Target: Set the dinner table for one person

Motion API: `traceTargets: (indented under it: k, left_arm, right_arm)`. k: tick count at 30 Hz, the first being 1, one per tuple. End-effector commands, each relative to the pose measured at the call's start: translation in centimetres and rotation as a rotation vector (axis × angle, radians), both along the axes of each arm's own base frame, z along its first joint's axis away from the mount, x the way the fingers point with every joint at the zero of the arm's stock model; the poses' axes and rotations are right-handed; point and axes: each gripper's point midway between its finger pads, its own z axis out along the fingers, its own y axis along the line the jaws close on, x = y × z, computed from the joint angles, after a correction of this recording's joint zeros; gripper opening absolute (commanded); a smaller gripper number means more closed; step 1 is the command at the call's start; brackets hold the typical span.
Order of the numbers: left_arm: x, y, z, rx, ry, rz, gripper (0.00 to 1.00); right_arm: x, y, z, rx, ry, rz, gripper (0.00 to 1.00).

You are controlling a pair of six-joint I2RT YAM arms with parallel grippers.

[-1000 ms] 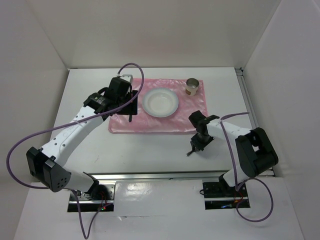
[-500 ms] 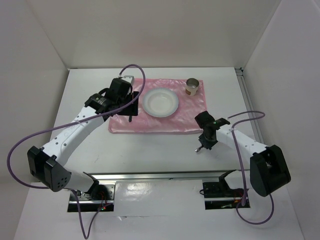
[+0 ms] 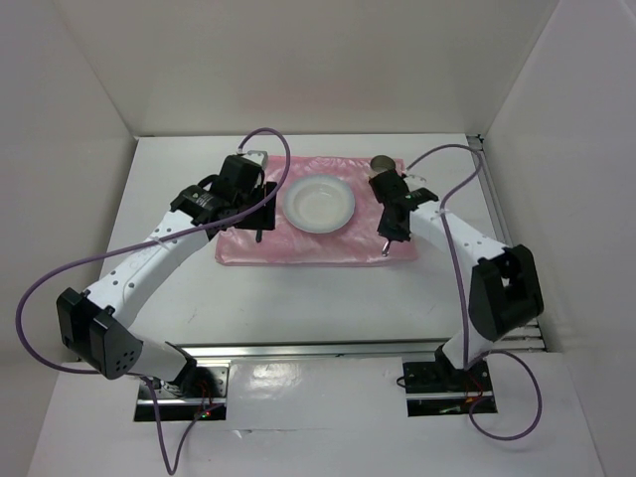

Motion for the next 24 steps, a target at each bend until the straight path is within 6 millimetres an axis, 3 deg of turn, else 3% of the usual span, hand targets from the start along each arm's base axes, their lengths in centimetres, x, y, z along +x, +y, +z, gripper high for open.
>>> traceTargets:
  k: [1,5,8,12,24]
  left_arm:
    - [0.8,-0.3,1.1,-0.010,-0.040,-0.008,0.74]
    - [0.9,0.1,1.1,-0.009,-0.040,0.001,0.74]
    - [0.9,0.1,1.1,-0.009,-0.040,0.001,0.75]
    - [1.0,0.2,1.1,-0.003,-0.043,0.008,0.75]
    - [1.1,0.5,1.1,0.009,-0.050,0.021,0.75]
  right_arm:
    - [2.8,1.0,0.0,-0.074,-0.003,0.218,0.03]
    - [4.7,2.2,-1.8,-0.094,0.015,0.318,0.03]
    - [5.9,1.6,-2.4,-0.140,0.027,0.311,0.03]
    - [6.5,0.7,-4.9,-0.215,0.096,0.298,0.03]
    - [8.8,0.8,-5.2,-0.212,0.067,0.274,0.03]
